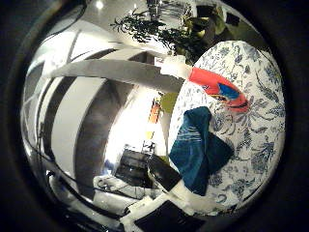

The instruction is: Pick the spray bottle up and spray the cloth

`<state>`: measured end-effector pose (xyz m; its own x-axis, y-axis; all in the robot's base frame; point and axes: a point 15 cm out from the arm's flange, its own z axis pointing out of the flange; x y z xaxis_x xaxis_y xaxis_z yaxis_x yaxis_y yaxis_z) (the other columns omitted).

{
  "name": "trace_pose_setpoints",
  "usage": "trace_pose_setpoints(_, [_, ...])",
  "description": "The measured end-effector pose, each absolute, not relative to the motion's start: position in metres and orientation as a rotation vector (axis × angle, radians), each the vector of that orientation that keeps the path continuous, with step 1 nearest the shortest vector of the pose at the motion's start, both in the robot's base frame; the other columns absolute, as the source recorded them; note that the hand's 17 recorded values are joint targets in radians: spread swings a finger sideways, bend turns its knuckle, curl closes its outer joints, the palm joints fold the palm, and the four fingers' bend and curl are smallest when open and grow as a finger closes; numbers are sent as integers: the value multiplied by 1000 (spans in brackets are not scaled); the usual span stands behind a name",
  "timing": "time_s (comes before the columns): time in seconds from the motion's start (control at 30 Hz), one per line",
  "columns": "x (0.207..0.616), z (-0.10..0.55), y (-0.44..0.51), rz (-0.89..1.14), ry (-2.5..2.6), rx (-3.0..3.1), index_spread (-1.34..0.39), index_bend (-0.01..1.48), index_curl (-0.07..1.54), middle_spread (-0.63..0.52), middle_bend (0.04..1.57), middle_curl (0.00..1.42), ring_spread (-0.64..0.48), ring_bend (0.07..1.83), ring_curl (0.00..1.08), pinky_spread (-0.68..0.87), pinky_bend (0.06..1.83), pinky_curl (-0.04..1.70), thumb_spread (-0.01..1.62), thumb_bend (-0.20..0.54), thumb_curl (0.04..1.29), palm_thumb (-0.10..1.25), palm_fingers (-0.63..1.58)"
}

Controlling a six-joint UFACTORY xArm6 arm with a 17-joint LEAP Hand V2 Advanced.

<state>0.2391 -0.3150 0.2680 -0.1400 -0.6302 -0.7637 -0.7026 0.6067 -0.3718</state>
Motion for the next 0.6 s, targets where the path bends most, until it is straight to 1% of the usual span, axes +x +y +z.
trace_pose_setpoints(0.2, [268, 261, -321, 9, 1686, -961, -166, 162, 315, 180, 321, 352, 213, 486, 282, 363, 952, -2, 986, -25, 310, 532, 22])
trace_pose_setpoints(0.6, [287, 220, -309, 109, 1632, -851, -158, 159, 294, 168, 303, 341, 206, 478, 273, 372, 893, -1, 982, -29, 305, 515, 62])
